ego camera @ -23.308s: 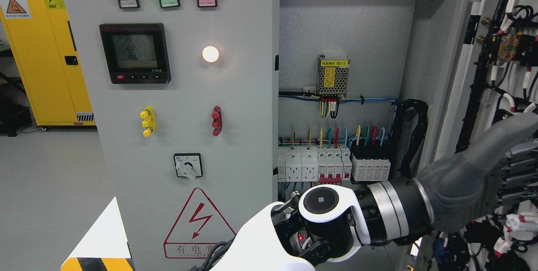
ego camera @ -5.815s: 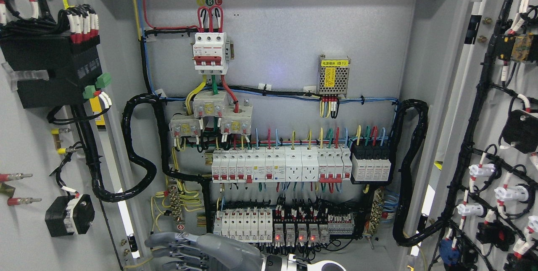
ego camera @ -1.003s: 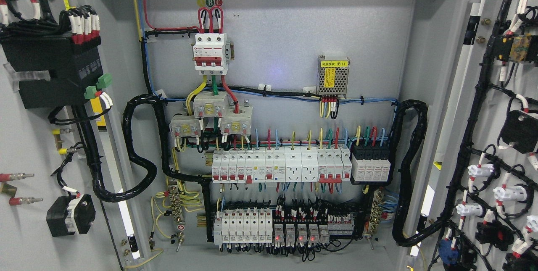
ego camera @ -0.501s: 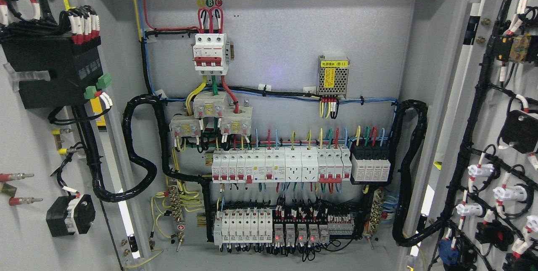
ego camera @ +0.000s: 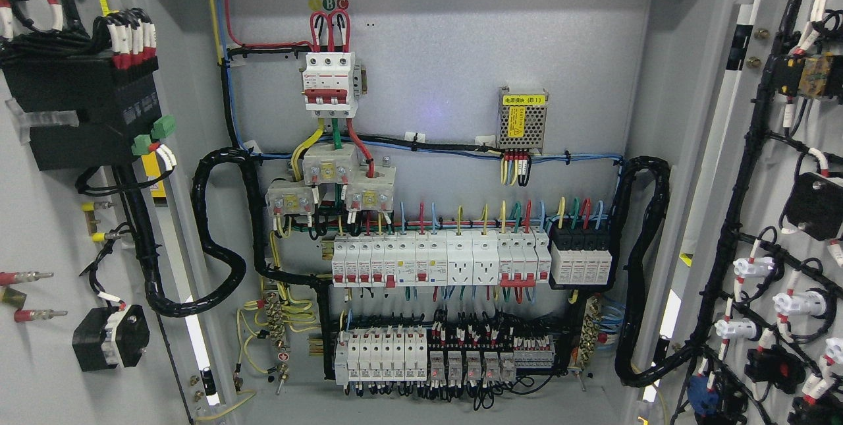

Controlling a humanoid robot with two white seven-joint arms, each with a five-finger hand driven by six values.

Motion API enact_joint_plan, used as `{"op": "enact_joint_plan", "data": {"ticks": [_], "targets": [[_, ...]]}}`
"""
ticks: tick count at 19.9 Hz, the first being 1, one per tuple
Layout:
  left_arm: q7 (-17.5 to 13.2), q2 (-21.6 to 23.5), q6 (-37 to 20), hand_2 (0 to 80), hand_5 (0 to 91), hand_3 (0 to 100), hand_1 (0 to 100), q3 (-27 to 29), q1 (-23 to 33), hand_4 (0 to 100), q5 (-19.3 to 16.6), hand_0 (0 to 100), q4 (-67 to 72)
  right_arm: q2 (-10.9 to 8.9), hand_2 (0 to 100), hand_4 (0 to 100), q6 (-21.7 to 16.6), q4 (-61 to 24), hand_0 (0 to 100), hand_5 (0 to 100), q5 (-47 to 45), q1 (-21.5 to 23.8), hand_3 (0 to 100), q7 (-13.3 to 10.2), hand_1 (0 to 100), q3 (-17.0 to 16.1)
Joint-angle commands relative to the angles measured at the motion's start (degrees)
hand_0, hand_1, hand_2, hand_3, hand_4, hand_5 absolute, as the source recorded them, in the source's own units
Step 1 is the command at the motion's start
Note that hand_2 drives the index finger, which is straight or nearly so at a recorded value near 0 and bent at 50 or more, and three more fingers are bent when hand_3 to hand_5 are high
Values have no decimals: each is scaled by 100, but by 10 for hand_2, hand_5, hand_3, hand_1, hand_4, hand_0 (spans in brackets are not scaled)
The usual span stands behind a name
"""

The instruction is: Open door with both hands

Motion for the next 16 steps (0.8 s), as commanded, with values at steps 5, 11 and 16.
{"op": "enact_joint_plan", "data": {"ticks": [5,11,16], "targets": [[-243,192,15,0,0,0,0,776,216,0,676,0,-417,-357,0,0,-39,-98,211,0,-387,-108,0,-187,101,-711],[-393,367,173,0,0,0,0,1154,199,0,1027,0,-189,-340,0,0,-57,-98,211,0,-387,-38,0,-178,99,-773],[-393,799,279,0,0,0,0,1250,138,0,1388,0,128,-340,0,0,-30,-81,211,0,-404,-55,0,-178,100,-782]]}}
